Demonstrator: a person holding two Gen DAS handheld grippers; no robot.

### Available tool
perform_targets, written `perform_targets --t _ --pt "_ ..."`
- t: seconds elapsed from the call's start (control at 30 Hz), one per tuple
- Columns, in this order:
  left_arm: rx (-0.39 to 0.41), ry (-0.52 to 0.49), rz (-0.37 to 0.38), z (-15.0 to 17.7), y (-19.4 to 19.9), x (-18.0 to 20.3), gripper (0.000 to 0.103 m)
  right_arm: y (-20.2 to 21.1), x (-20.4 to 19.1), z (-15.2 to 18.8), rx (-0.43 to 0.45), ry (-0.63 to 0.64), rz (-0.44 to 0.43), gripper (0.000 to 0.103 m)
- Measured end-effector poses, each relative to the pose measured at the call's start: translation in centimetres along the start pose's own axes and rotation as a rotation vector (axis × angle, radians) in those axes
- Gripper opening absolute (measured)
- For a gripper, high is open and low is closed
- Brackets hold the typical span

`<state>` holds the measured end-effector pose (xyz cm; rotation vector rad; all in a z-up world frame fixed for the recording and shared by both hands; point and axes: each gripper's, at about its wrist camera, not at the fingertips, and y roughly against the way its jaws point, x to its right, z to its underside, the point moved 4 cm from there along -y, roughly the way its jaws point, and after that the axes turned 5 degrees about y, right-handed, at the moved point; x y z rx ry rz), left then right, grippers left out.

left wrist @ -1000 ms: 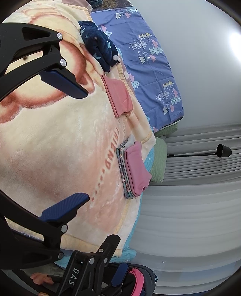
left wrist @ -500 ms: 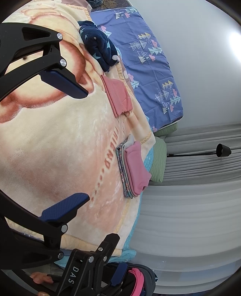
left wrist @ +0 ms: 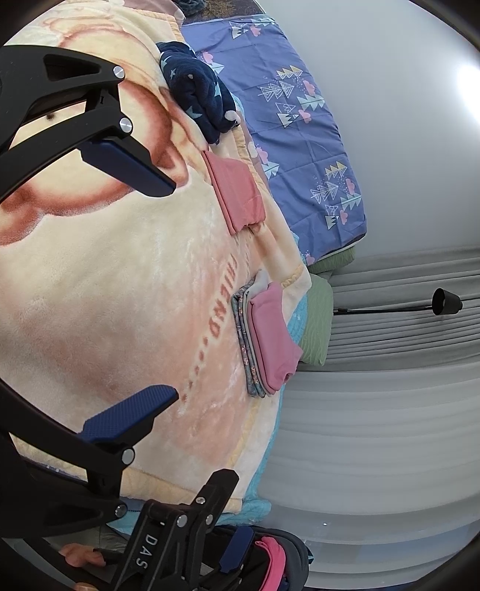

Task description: Fold small clothes

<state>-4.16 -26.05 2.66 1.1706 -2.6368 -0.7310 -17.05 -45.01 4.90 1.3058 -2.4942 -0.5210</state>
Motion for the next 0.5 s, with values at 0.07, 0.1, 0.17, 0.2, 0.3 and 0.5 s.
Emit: perform_targets --t 0.07,0.1,0.17,0.2,0.3,0.5 --pt "0.0 0.001 0.0 0.0 -0.02 0.0 0.102 0.0 0.0 -0.01 0.0 0.0 0.0 0.099" --pt "0.0 0.001 0.0 0.0 -0.03 0.01 0.102 0.0 0.03 0.07 0.0 0.0 0.0 0.099" --pt "0.0 0.001 0.0 0.0 -0.03 0.0 0.102 -0.01 0.03 0.1 0.0 0.002 -0.001 0.099" --pt "-0.001 0.001 0.0 0.02 -0.04 -0.01 0.102 0.0 0.01 0.07 0.0 0.001 0.0 0.099" --pt "-0.001 0.001 0.0 -0.01 -0.05 0.01 0.102 0.02 -0.01 0.09 -0.001 -0.001 0.0 0.099" --pt "-0.001 0.002 0.0 -0.04 -0.06 0.01 0.102 0.02 -0.02 0.09 -0.001 0.0 0.001 0.099"
